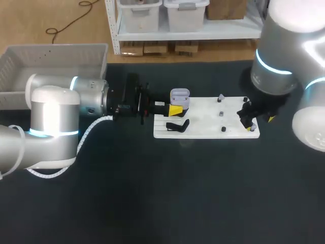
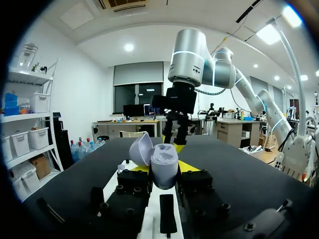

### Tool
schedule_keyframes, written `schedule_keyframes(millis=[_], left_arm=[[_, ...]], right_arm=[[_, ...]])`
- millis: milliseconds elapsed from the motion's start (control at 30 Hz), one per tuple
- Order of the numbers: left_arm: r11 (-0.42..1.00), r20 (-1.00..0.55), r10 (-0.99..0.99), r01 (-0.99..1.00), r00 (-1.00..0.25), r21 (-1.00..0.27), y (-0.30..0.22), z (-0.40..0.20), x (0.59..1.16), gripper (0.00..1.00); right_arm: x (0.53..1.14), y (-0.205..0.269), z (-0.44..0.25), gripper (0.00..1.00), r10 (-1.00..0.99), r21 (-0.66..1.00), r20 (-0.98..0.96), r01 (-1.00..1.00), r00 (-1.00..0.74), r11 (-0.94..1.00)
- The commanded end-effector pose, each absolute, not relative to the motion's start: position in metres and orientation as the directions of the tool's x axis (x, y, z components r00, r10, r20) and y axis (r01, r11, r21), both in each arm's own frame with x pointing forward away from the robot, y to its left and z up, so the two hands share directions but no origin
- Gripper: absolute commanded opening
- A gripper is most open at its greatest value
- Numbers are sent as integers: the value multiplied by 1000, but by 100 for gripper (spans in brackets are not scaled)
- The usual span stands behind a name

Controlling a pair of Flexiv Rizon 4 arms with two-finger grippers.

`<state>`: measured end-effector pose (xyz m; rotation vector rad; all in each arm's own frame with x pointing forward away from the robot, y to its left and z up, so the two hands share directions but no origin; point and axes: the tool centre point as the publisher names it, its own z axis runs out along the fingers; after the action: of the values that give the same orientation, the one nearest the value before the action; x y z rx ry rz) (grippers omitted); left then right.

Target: Pick up each earbud case from the left stands, insert the matching earbuds, close the lid, and place the case in the box.

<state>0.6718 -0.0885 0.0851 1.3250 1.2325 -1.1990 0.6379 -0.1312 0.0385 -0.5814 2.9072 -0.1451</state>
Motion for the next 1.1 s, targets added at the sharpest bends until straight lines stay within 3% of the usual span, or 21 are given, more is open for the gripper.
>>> schedule_keyframes(millis=[33, 300, 400, 567, 667, 1100], left_arm=[[-55, -996, 85, 998, 21, 16, -88, 85, 670, 0], [-55, -996, 85, 998, 21, 16, -88, 85, 670, 0], [-55, -996, 85, 998, 21, 16, -88, 85, 670, 0], [-55, -996, 85, 998, 21, 16, -88, 85, 670, 0], [-55, -996, 85, 998, 21, 16, -88, 85, 670, 0], [-55, -996, 85, 998, 21, 16, -88, 85, 670, 0]], right_arm=[[636, -127, 34, 58, -397, -148, -142, -377, -907, 914], [635, -128, 23, 58, -415, -206, -125, -385, -901, 899], [635, -129, 19, 70, -417, -242, -134, -378, -899, 894], [638, -131, 17, 62, -400, -271, -155, -351, -903, 896], [640, -132, 16, 50, -394, -282, -165, -339, -904, 897], [645, -137, 13, 40, -387, -310, -196, -318, -901, 896]])
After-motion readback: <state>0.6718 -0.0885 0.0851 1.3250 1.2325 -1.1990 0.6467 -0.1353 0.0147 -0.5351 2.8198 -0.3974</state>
